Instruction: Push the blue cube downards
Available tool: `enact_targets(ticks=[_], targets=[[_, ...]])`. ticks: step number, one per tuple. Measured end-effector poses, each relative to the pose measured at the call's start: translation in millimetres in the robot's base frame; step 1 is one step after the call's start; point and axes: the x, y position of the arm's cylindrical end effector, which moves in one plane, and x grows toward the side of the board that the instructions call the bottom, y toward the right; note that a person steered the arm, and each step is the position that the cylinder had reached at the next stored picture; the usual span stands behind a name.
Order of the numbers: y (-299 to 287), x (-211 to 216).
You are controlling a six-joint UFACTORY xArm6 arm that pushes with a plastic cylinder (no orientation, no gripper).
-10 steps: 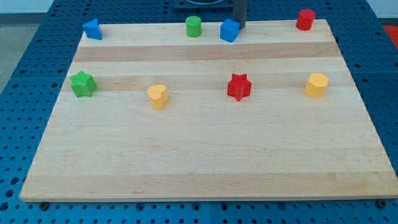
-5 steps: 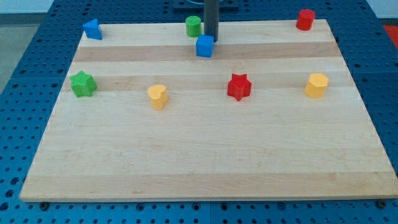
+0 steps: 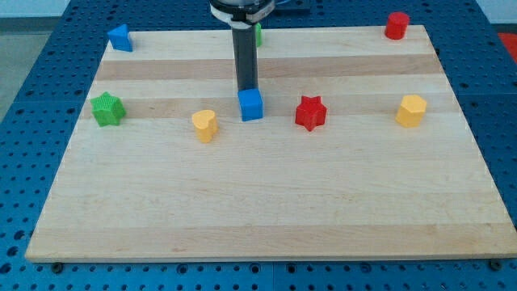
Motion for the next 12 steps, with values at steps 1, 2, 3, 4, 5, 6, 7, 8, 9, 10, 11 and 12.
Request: enact_targets(ticks=[1, 2, 3, 4, 5, 6, 7, 8, 9, 10, 11, 12], targets=[[0, 21], [3, 42], [22, 59], [42, 71], [43, 75], [41, 75], [41, 75], [31, 75], [2, 75], [-19, 75], [-29, 87], [-16, 110]])
